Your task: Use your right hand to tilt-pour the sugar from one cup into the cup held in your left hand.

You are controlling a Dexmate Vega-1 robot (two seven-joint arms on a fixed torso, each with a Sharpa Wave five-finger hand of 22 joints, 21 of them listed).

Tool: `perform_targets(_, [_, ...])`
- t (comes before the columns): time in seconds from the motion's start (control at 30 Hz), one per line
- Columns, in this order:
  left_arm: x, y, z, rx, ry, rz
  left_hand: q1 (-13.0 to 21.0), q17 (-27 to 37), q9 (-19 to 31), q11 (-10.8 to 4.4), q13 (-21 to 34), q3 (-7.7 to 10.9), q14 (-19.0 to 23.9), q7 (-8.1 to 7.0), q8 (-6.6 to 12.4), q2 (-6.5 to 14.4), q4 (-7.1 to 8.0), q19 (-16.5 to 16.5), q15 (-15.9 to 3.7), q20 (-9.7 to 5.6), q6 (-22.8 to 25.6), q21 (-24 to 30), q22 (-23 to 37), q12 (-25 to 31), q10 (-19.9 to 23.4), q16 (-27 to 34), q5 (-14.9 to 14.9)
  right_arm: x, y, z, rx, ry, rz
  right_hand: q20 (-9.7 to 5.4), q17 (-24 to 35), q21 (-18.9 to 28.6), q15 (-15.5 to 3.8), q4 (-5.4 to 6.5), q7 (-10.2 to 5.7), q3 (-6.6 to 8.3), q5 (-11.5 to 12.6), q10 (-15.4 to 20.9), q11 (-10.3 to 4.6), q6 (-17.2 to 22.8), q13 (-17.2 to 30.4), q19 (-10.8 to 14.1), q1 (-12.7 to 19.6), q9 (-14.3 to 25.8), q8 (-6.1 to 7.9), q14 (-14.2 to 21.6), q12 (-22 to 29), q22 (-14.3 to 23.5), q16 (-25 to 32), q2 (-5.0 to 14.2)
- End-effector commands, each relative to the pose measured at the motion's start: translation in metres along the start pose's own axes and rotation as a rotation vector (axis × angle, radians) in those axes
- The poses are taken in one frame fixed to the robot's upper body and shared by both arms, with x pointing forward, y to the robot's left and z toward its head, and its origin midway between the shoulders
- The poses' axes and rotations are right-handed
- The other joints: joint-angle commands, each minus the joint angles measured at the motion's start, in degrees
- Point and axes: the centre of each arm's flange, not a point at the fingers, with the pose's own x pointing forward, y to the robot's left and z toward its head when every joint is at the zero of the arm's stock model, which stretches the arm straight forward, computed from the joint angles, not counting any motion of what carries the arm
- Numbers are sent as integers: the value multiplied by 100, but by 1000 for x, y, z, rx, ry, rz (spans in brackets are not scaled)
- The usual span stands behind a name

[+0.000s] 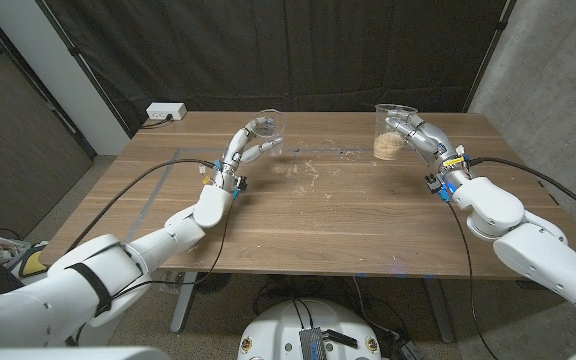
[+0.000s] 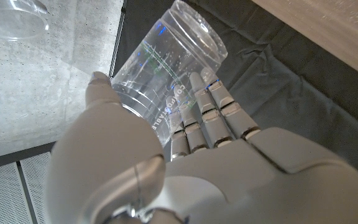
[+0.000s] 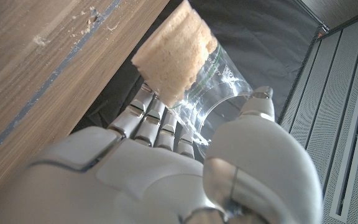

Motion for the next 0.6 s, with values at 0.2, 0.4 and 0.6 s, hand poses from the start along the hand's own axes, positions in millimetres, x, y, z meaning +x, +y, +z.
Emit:
perform_targets(0.2, [24, 6, 6, 15, 79, -21, 11, 54, 50, -14, 49, -48, 122, 2, 82, 50, -4, 72, -482, -173, 116, 49, 17, 69, 86, -4, -34, 5, -11, 6, -2, 19, -1, -325, 22, 71, -822, -8, -13, 45, 0, 63, 2, 72, 33, -45, 14, 18, -12, 57, -21, 13, -22, 53])
perform_targets(0.4, [27, 4, 9, -50, 121, -17, 12, 76, 78, -25, 72, -67, 183, 23, 140, 68, 7, 109, -478, -174, 208, 68, 22, 123, 168, -2, -59, 9, -15, 8, -1, 21, -1, -332, 25, 80, -824, -10, -17, 47, 0, 68, -12, 79, 44, -53, 14, 18, -19, 58, -31, 8, -25, 50])
perform_targets(0.6, [27, -5, 21, -138, 152, -2, 24, 98, 105, -2, 95, -83, 235, 16, 176, 87, 11, 145, -458, -166, 248, 86, 26, 157, 199, -5, -86, 12, -17, 7, 5, 6, 0, -331, 27, 90, -820, -11, -22, 49, 0, 85, -8, 102, 54, -53, 14, 19, -18, 65, -35, 4, -25, 48])
